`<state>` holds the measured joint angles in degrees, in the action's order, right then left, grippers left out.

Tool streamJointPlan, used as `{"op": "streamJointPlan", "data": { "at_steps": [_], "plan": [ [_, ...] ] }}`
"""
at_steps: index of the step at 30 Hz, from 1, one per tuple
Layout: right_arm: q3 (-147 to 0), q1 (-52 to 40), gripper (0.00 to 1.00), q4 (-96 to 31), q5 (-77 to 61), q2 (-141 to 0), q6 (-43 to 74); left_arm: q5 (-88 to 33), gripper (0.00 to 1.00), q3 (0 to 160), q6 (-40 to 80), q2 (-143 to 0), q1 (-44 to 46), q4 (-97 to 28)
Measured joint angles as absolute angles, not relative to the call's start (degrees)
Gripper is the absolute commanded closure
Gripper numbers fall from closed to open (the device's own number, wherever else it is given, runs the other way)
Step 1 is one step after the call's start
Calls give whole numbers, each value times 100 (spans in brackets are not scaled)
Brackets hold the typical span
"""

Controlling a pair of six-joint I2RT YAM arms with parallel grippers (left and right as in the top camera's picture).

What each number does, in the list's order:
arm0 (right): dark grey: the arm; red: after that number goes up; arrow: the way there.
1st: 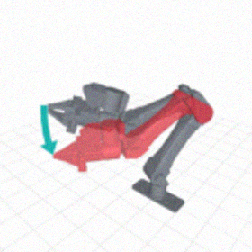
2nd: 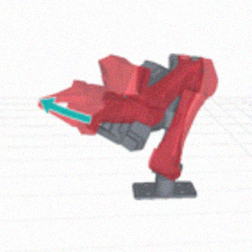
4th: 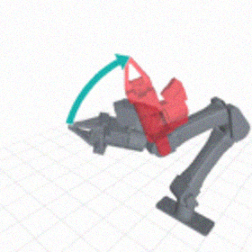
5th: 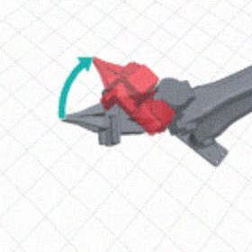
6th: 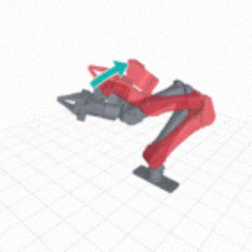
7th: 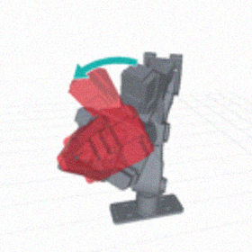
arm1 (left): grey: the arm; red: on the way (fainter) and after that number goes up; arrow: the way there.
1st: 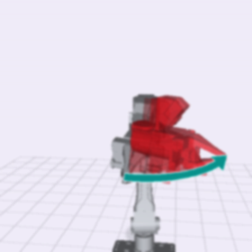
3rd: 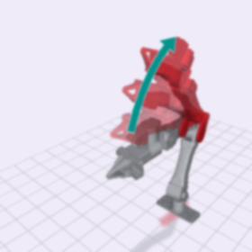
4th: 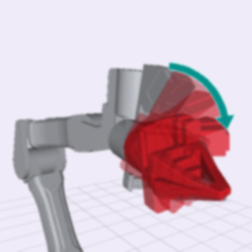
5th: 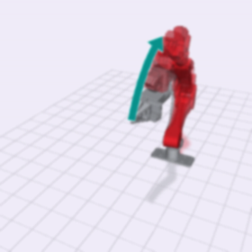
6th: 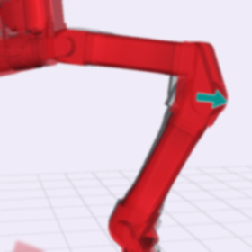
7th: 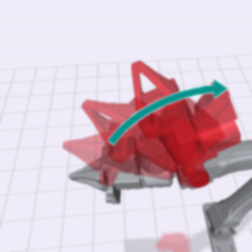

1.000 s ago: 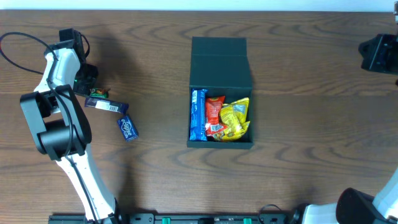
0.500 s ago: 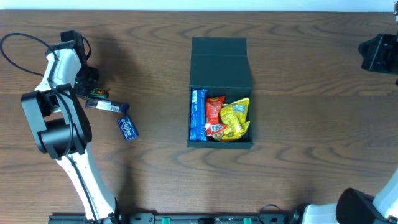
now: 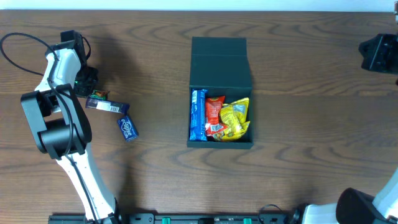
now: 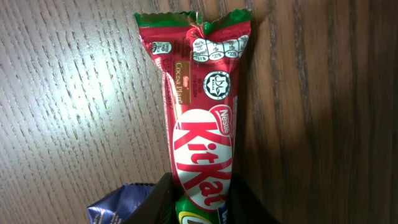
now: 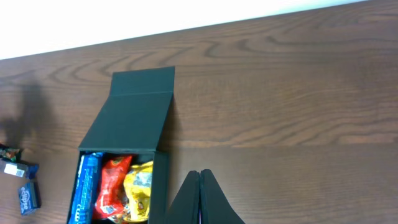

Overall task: Pack container
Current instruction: 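Move the left gripper to the red KitKat bar and grasp it, then insert the KitKat bar into the box beside the blue wafer bar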

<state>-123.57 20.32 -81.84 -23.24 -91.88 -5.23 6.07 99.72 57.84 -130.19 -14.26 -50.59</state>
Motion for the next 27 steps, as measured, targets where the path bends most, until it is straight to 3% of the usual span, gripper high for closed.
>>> {"op": "streamJointPlan", "data": {
  "at_steps": [5, 18, 23, 27],
  "plan": [
    [-12357, 2032, 97, -8149, -2324, -9188, -523, 622, 89, 9977, 5557, -13017, -1424, -5059],
    [-12357, 2032, 97, -8005, -2318, -9188, -523, 1160, 94, 10171, 4751, -12376, -1315, -5308],
    [-12357, 2032, 99, -7972, -2298, -9188, -523, 1481, 94, 10272, 4309, -11338, -687, -5315],
    [-12357, 2032, 98, -7950, -2287, -9188, -523, 1588, 94, 10348, 3883, -10770, 567, -5308]
  ]
}}
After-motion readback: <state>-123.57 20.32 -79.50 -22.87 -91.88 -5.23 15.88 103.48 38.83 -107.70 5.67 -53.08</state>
